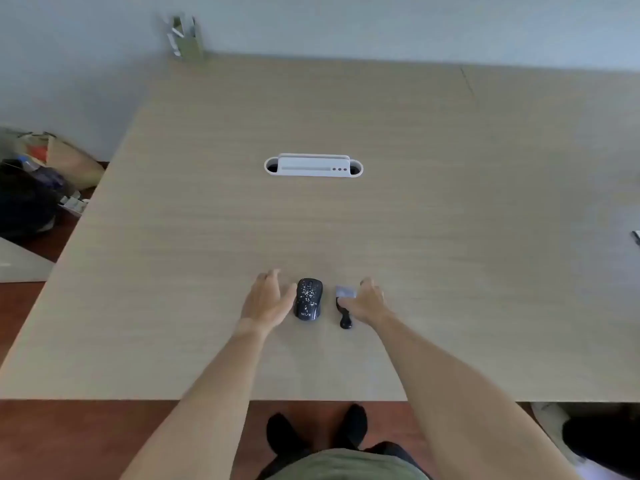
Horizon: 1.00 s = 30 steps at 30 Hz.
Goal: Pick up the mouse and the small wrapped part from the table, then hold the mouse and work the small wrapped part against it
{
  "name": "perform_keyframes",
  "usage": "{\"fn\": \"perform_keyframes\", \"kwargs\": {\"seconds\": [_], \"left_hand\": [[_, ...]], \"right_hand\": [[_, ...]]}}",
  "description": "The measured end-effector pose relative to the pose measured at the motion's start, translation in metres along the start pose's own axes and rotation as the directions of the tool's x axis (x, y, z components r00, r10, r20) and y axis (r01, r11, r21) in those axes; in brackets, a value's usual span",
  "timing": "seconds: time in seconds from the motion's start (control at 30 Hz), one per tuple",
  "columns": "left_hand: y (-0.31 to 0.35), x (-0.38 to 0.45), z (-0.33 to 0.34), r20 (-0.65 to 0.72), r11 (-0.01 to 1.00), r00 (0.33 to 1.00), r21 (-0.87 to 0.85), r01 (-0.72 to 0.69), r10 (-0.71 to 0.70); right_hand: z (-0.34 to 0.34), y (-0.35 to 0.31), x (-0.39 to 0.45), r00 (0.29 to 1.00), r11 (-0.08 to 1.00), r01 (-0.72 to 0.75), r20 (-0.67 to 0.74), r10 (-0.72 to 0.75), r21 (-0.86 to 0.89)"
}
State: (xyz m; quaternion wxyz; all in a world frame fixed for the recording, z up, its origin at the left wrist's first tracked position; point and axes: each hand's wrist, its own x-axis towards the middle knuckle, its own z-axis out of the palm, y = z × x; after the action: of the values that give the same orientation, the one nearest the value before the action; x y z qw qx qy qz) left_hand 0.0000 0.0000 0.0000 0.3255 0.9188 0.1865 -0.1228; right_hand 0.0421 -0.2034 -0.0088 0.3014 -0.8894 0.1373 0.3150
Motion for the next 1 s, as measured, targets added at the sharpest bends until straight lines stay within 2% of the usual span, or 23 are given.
{"fn": "perform_keyframes", "kwargs": {"seconds": [0.17, 0.27, 0.37, 0.53, 0.67, 0.77, 0.93, 1.0], "left_hand": [[0.006, -0.018, 0.036, 0.009, 0.994, 0.994, -0.002, 0.110, -0.110], [0.016, -0.021, 0.051, -0.053, 0.991, 0.990, -0.026, 0.130, -0.131], [0.021, -0.024, 0.063, -0.089, 0.990, 0.987, 0.016, 0.138, -0.136], [0.020, -0.020, 0.066, -0.073, 0.986, 0.986, 0.053, 0.157, -0.153], [0.014, -0.018, 0.065, -0.073, 0.990, 0.988, 0.024, 0.139, -0.137], [0.010, -0.017, 0.064, -0.092, 0.992, 0.988, 0.003, 0.127, -0.126], [0.004, -0.015, 0.062, -0.115, 0.994, 0.988, -0.002, 0.105, -0.105], [0.003, -0.013, 0.062, -0.114, 0.996, 0.989, -0.002, 0.093, -0.093]], "right_hand": [[0.027, 0.008, -0.010, 0.996, 0.996, -0.037, -0.072, 0.043, 0.083], [0.033, 0.009, -0.010, 0.986, 0.999, -0.012, -0.163, 0.019, 0.047], [0.040, 0.017, -0.006, 0.986, 1.000, 0.008, -0.166, -0.006, 0.010], [0.038, 0.021, 0.000, 0.981, 0.999, 0.050, -0.188, -0.053, -0.018], [0.029, 0.022, 0.010, 0.974, 0.988, 0.139, -0.189, -0.123, 0.073], [0.017, 0.016, 0.018, 0.960, 0.977, 0.207, -0.201, -0.193, 0.052], [-0.003, -0.021, 0.020, 0.927, 0.938, 0.346, -0.163, -0.337, 0.029], [-0.007, -0.036, 0.018, 0.922, 0.927, 0.366, -0.170, -0.348, 0.086]]}}
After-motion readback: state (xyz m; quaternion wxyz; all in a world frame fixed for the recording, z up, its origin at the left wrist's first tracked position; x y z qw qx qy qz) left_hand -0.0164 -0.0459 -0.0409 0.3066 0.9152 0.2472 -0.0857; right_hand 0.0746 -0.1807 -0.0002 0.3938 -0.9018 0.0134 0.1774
